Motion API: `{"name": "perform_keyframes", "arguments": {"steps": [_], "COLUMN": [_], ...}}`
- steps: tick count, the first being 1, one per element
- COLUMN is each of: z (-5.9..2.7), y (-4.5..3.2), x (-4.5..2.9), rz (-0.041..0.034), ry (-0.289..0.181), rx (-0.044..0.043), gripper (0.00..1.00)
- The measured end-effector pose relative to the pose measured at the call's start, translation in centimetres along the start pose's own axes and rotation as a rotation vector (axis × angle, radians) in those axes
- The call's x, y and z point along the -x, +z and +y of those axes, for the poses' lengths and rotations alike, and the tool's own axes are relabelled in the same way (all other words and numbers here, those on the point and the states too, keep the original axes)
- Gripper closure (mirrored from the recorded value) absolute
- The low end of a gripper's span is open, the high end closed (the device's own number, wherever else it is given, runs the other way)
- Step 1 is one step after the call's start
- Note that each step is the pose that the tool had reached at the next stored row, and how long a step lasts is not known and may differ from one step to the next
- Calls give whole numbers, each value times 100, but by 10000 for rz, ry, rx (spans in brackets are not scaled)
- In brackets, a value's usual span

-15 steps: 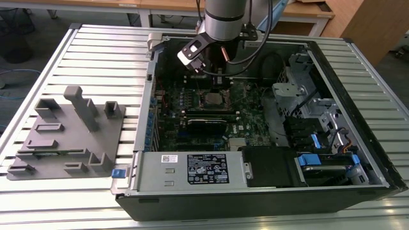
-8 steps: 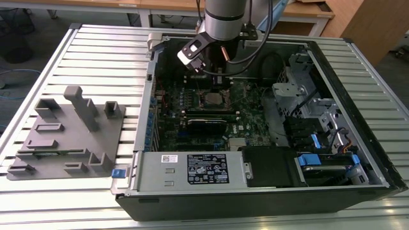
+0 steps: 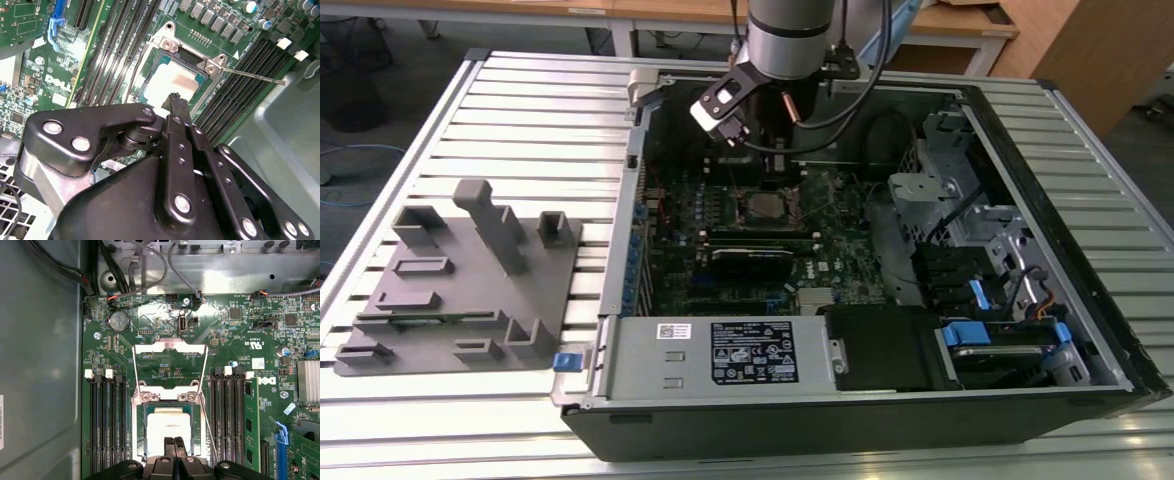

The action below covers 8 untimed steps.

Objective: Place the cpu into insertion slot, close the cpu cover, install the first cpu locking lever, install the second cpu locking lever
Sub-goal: 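Close the cpu cover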

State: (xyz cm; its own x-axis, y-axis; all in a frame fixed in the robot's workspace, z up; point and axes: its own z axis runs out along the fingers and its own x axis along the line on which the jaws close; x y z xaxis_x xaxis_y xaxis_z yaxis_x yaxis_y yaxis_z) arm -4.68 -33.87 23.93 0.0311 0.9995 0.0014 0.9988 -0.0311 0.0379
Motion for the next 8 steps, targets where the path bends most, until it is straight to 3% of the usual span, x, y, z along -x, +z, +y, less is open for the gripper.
{"name": "perform_keyframes", "arguments": {"steps": [8], "z": [1], "y": [-27], "x": [0], "rz": [-1], "ry": [0], "rx": [0], "gripper": [89]}}
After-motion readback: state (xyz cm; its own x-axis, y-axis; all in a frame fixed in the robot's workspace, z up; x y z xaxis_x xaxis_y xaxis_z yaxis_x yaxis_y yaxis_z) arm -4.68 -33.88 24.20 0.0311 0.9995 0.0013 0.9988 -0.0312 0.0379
